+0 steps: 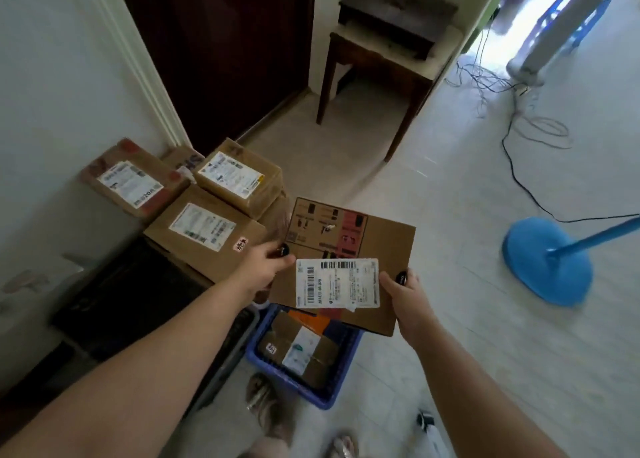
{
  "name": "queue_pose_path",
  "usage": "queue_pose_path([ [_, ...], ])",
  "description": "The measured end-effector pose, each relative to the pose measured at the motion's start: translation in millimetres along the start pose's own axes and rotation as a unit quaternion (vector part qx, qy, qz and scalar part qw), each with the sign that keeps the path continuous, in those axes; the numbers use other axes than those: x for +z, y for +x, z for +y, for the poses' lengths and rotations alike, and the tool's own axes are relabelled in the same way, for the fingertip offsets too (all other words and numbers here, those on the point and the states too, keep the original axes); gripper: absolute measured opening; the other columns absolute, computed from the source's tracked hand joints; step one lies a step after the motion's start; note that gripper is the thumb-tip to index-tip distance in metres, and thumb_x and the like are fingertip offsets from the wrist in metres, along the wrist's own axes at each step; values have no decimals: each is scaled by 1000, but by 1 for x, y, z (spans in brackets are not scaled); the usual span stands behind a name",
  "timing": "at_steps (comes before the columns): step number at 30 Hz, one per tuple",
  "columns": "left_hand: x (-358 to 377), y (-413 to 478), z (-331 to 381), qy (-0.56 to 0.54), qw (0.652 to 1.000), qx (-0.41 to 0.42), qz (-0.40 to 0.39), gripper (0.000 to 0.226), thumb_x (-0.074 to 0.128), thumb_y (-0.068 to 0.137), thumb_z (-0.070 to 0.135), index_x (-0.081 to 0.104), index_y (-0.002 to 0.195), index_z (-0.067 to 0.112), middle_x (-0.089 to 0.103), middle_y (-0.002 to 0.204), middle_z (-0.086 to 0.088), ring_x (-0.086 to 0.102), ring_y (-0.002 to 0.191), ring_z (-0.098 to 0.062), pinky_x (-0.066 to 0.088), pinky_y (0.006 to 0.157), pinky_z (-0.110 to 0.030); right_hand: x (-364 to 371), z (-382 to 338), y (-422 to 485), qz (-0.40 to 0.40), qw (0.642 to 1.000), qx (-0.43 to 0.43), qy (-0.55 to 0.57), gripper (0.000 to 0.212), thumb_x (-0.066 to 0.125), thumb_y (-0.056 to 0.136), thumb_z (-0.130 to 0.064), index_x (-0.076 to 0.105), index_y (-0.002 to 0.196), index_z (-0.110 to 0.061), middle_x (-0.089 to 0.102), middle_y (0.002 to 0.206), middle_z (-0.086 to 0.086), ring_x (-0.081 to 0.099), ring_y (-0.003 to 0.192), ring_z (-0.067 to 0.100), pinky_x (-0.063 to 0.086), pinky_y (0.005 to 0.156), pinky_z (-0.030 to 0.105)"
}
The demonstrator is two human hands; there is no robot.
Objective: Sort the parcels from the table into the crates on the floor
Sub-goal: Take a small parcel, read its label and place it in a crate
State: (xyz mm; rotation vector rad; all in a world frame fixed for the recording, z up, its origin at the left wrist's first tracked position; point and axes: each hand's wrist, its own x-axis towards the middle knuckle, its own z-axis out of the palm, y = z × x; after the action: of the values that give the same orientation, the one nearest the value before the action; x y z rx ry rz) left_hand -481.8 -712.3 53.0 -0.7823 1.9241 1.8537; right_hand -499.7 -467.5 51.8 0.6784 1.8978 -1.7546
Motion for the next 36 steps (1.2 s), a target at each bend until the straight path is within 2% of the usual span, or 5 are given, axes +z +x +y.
queue_pose_path([
  [4, 18, 50, -30, 29, 998, -45, 18, 49, 63, 89, 17, 48, 135, 17, 61, 118, -8, 66, 85, -16, 51, 54, -22, -4, 30, 43, 14, 998, 60, -19, 41, 54, 96, -20, 37, 133, -20, 65, 106, 7, 68, 89, 21, 57, 63, 34],
  [9, 46, 124, -85, 67, 993, -75, 59, 55, 62, 90, 16, 41, 141, 13, 48, 140, -11, 52, 119, -23, 43, 100, -39, -3, 84, 117, 24, 991, 124, -30, 40, 53, 96, -18, 35, 133, -21, 65, 102, 7, 69, 84, 19, 55, 55, 29],
  [13, 66, 188, -140, 71, 992, -78, 75, 52, 59, 91, 12, 42, 141, 10, 47, 141, -7, 38, 108, -5, 31, 84, -15, 1, 142, 184, 43, 986, 156, -45, 41, 50, 97, -15, 34, 135, -19, 63, 104, 5, 66, 85, 19, 53, 57, 29],
  [27, 74, 281, -305, 172, 968, -152, 103, 50, 57, 93, 17, 44, 140, 24, 50, 140, 0, 51, 103, -8, 40, 60, -7, 32, 300, 283, 85, 951, 268, -126, 52, 54, 93, -22, 28, 138, -29, 58, 113, 7, 62, 95, 26, 55, 82, 49],
  [36, 99, 309, -332, 241, 949, -197, 59, 56, 48, 97, 32, 26, 148, 28, 38, 148, -4, 57, 111, -28, 53, 86, -42, 34, 338, 321, 93, 914, 354, -176, 35, 50, 96, -29, 32, 121, -12, 59, 112, 13, 56, 112, 34, 39, 103, 54],
])
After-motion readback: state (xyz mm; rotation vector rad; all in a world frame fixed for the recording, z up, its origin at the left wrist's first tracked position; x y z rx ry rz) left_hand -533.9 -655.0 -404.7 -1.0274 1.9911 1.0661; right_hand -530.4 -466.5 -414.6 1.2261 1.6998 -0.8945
